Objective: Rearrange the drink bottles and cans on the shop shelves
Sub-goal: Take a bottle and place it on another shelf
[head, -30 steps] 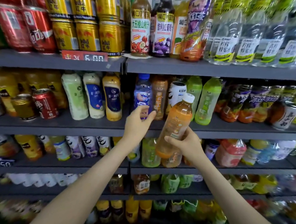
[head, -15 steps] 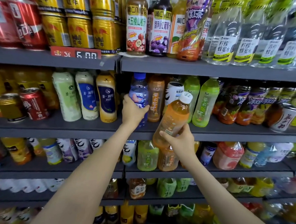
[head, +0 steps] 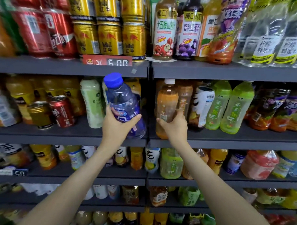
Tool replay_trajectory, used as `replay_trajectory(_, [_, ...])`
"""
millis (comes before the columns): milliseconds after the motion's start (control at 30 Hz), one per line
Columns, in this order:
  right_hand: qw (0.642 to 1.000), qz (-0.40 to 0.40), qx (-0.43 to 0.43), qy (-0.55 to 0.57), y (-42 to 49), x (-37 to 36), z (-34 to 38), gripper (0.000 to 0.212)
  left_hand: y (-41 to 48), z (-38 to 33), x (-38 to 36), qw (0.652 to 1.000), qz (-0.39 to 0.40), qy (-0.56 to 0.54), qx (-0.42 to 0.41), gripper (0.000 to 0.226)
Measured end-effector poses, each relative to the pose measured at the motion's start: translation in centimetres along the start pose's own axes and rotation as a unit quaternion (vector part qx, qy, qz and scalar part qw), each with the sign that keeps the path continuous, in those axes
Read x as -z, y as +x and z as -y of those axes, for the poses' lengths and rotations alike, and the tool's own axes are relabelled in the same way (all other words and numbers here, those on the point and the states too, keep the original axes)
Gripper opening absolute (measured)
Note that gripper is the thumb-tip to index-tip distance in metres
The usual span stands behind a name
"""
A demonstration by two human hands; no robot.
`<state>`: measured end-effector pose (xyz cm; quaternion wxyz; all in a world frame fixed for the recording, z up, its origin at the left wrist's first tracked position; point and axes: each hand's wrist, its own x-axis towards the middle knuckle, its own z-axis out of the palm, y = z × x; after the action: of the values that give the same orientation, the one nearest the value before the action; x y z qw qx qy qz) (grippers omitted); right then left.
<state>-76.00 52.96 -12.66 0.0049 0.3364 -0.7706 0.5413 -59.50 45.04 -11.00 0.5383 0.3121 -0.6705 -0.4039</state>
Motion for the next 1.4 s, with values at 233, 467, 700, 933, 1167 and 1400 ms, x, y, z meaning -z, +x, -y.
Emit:
replay_trajectory(233, [0.999,-0.02,-0.023,-0.039,1.3,-3.6,1.4,0.067,0.8,1.0,3.7,0.998,0.038,0.012,0.047,0.059])
replay_trajectory(467, [0.992,-0.038,-0.032,-0.117,1.0,-4.5,1.8,0.074,0.2,2.3,5.4,0.991,0.098,0.03,0.081,0.056])
replay_trajectory(700, [0.993,0.089,-0.011,0.082,-7.1,-1.0,2.7,0.065,-3.0,3.6,4.1,0.969,0.205,0.069,0.118,0.06])
replay_trajectory(933, [0.974,0.196,-0.092,0.064,-10.7,2.1,0.1,0.066,-7.9,2.5,0.1,0.941,0.288,0.165,0.066,0.075])
replay_trajectory(1167, [0.976,0.138,-0.105,0.13,-12.2,10.6,-4.7,0.056,-13.0,0.0,-5.2,0.911,0.397,0.02,0.108,0.067])
replay_trajectory(1400, [0.955,0.077,-0.138,0.251,-12.9,26.1,-10.9,0.04,-20.8,-5.8,-18.0,0.882,0.46,0.015,0.097,0.069])
